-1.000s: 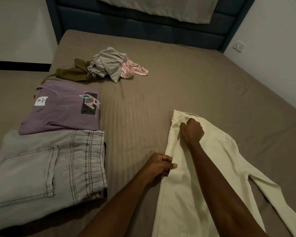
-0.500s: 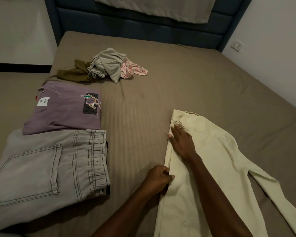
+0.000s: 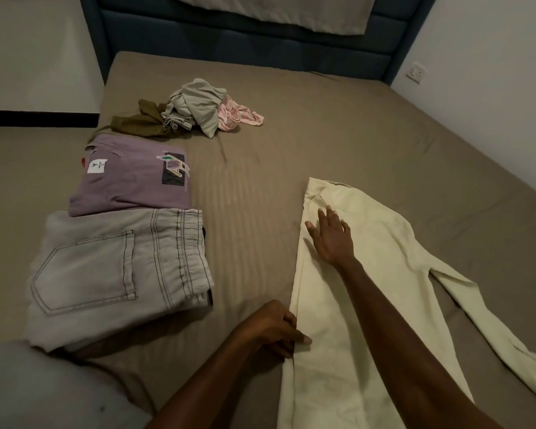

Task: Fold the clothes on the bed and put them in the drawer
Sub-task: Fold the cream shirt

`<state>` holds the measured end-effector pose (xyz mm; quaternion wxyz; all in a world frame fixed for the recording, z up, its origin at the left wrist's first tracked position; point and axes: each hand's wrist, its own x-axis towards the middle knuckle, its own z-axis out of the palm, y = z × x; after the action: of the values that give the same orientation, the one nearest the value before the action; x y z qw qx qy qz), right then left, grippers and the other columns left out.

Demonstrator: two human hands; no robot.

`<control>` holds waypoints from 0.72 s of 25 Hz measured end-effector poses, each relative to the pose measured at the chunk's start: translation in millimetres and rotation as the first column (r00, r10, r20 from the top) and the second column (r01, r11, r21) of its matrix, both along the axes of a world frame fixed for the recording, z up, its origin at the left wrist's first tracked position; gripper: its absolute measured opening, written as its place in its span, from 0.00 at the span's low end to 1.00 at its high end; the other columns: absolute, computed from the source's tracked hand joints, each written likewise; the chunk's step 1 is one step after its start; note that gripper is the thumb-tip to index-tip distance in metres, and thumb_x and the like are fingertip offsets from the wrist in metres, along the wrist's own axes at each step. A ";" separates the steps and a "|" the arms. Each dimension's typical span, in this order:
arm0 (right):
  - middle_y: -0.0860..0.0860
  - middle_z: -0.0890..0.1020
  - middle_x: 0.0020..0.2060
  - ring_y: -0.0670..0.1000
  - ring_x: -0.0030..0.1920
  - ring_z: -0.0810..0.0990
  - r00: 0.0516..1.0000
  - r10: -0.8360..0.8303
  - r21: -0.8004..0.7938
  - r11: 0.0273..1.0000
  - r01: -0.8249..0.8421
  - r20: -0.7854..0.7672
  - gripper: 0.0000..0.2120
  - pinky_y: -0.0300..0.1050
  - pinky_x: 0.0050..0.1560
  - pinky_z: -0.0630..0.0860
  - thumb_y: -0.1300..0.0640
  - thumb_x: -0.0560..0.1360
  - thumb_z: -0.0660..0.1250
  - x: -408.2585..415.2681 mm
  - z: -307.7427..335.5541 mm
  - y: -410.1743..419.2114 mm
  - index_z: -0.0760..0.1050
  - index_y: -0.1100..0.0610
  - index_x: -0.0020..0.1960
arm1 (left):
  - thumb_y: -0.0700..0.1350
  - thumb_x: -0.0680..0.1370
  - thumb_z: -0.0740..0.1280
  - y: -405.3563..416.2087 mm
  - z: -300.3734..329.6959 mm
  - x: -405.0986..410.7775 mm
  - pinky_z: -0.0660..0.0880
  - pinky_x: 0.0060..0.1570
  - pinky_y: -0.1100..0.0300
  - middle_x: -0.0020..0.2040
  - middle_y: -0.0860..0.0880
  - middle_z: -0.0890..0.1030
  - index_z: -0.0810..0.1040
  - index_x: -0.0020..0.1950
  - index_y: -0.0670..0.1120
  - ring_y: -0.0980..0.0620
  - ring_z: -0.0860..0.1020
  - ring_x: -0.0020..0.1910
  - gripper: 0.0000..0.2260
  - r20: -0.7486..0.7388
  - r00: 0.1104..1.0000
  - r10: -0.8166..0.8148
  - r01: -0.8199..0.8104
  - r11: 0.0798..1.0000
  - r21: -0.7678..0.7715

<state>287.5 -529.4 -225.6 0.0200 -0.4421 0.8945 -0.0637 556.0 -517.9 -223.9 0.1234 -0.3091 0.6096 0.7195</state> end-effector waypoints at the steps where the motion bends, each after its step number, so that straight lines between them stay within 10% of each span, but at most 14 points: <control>1: 0.58 0.55 0.82 0.58 0.82 0.53 0.999 -0.047 -0.033 0.998 0.048 0.018 0.39 0.60 0.79 0.54 0.31 0.82 0.41 21.3 3.7 21.2 0.57 0.55 0.83 | 0.42 0.68 0.83 7.7 4.4 9.2 0.85 0.47 0.46 0.37 0.46 0.85 0.83 0.43 0.41 0.46 0.85 0.39 0.12 -0.018 1.000 -0.005 0.006 1.000 0.013; 9: 0.52 0.46 0.84 0.54 0.83 0.46 0.992 -0.123 -0.054 0.991 0.122 -0.015 0.35 0.55 0.80 0.51 0.30 0.82 0.42 184.3 -33.5 212.6 0.48 0.45 0.84 | 0.34 0.70 0.79 78.0 -6.0 75.9 0.82 0.39 0.46 0.44 0.40 0.84 0.70 0.66 0.46 0.34 0.85 0.44 0.29 -0.209 0.969 0.129 -0.105 0.987 0.120; 18: 0.55 0.58 0.82 0.54 0.81 0.58 0.983 -0.133 -0.252 0.954 0.162 0.129 0.35 0.54 0.79 0.57 0.31 0.82 0.48 191.5 -30.0 217.1 0.59 0.49 0.82 | 0.34 0.71 0.78 92.6 -8.4 94.4 0.78 0.27 0.53 0.40 0.40 0.81 0.71 0.61 0.49 0.39 0.84 0.31 0.24 -0.188 0.967 0.173 -0.200 0.970 -0.136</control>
<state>479.0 -312.2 -255.6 0.0062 -0.3686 0.9063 -0.2068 650.4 -425.3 -232.3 -0.0230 -0.3095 0.6400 0.7029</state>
